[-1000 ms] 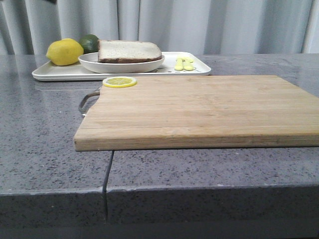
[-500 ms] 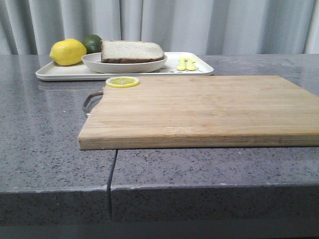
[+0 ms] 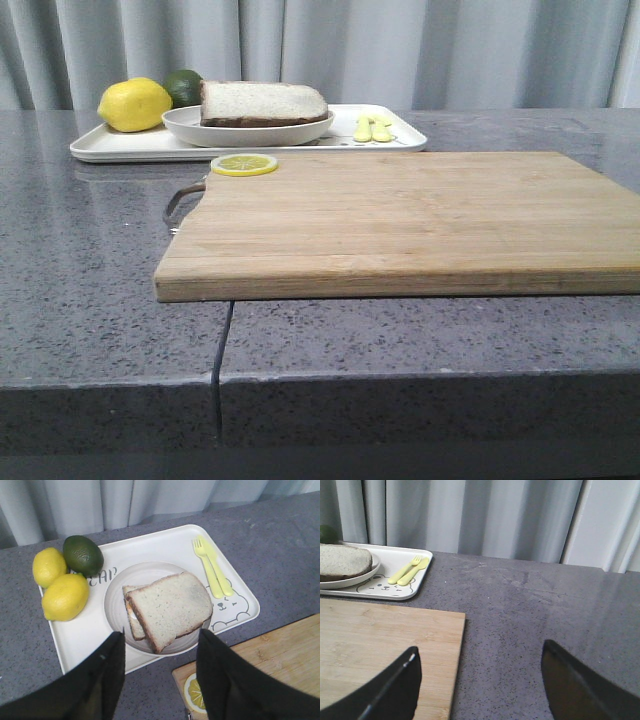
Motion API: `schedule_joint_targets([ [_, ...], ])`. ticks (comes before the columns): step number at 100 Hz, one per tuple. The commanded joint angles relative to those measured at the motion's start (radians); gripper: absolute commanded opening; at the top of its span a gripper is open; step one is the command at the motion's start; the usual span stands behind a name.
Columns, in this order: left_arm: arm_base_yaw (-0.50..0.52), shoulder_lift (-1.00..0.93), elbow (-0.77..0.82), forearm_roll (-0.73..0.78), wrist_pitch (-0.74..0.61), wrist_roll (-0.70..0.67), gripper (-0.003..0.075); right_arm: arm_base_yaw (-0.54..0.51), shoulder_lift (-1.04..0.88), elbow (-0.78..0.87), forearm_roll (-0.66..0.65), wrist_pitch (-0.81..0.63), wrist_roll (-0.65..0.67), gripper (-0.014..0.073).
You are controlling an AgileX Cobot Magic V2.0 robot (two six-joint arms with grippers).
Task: Place bread and move sandwich to tray
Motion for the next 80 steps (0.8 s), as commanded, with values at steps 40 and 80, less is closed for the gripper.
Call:
schedule_joint_targets([
  [40, -0.009, -0.635, 0.861, 0.003, -0.659, -0.002, 0.0314, -0.005, 0.009, -0.026, -0.015, -0.088, 0.003, 0.0511],
  [80, -0.009, -1.116, 1.445, -0.001, -0.987, -0.002, 0.0314, -0.005, 0.009, -0.019, -0.015, -0.142, 0.003, 0.0511],
])
